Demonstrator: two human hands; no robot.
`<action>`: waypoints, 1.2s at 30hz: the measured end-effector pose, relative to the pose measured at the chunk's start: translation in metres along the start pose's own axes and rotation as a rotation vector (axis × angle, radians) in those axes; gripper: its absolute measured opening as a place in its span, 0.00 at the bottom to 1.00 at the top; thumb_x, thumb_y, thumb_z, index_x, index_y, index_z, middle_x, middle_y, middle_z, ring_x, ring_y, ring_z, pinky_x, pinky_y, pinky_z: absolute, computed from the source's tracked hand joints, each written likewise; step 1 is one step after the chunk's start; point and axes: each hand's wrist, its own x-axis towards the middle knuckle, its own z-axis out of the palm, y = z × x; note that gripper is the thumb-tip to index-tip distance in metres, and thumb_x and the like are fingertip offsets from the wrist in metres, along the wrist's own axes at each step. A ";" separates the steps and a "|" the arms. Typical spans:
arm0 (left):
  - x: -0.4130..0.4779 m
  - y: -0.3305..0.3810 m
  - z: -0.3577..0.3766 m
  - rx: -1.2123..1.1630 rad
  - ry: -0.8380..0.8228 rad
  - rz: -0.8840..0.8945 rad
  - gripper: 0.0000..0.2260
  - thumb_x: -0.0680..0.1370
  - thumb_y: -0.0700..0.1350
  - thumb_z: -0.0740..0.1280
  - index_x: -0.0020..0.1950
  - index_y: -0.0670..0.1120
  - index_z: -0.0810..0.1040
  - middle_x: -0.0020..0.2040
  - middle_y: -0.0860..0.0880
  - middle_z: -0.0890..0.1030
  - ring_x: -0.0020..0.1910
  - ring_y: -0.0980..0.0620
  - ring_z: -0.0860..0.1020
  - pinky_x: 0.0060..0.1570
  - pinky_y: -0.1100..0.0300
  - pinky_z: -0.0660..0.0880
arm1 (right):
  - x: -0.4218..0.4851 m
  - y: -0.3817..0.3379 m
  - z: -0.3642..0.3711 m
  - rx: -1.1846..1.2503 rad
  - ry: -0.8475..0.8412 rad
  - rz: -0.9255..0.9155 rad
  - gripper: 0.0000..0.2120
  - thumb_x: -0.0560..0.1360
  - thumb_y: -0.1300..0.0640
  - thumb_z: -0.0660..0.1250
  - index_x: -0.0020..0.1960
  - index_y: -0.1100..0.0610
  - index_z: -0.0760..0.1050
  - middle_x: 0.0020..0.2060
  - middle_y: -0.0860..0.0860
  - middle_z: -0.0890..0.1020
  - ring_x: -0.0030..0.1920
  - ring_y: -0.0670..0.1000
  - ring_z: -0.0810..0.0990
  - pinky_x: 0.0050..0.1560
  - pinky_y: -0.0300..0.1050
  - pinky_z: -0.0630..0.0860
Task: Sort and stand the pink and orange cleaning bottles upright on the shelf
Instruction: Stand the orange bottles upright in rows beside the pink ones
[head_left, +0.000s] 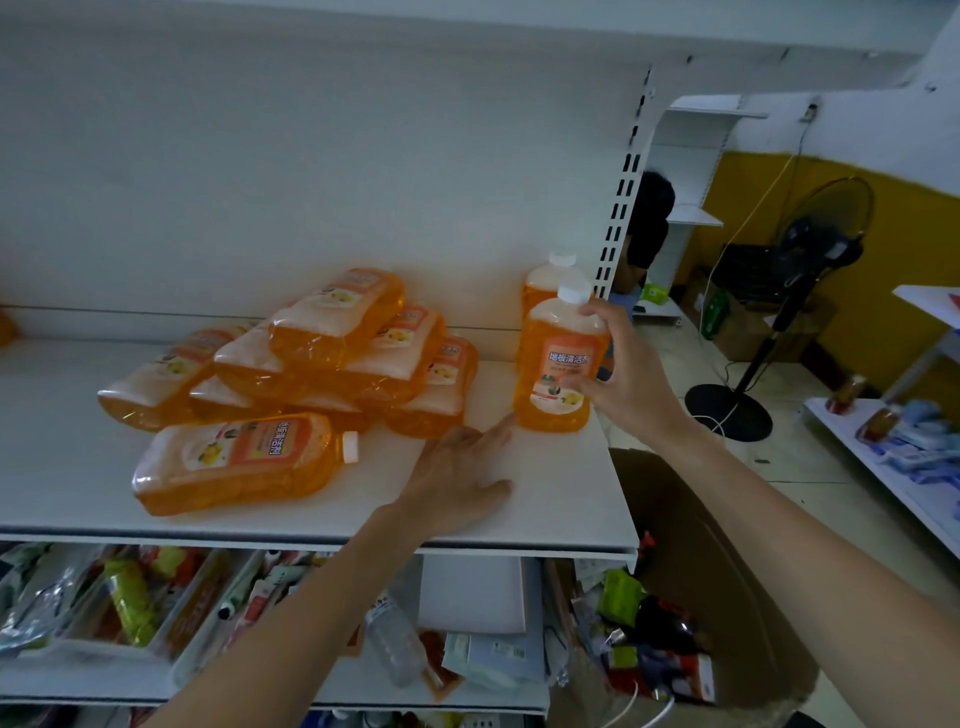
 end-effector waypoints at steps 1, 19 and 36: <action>0.000 0.002 -0.001 0.014 -0.002 -0.004 0.31 0.77 0.53 0.60 0.75 0.58 0.45 0.71 0.56 0.65 0.68 0.53 0.60 0.63 0.60 0.57 | 0.001 0.003 0.000 -0.009 0.006 0.001 0.29 0.68 0.67 0.73 0.65 0.58 0.64 0.63 0.47 0.65 0.64 0.50 0.69 0.46 0.23 0.72; -0.006 0.006 -0.006 -0.237 0.229 -0.039 0.17 0.78 0.43 0.62 0.67 0.50 0.70 0.63 0.52 0.73 0.57 0.60 0.70 0.53 0.70 0.64 | 0.028 0.024 0.001 -0.439 0.087 -0.008 0.37 0.63 0.55 0.78 0.65 0.54 0.61 0.67 0.58 0.64 0.66 0.58 0.61 0.63 0.57 0.68; -0.059 -0.068 -0.050 0.282 0.517 0.269 0.15 0.73 0.44 0.58 0.58 0.43 0.75 0.54 0.44 0.79 0.53 0.49 0.75 0.53 0.56 0.72 | 0.048 -0.073 0.116 0.165 -0.398 0.389 0.26 0.74 0.32 0.54 0.66 0.43 0.68 0.61 0.48 0.77 0.60 0.53 0.76 0.61 0.54 0.72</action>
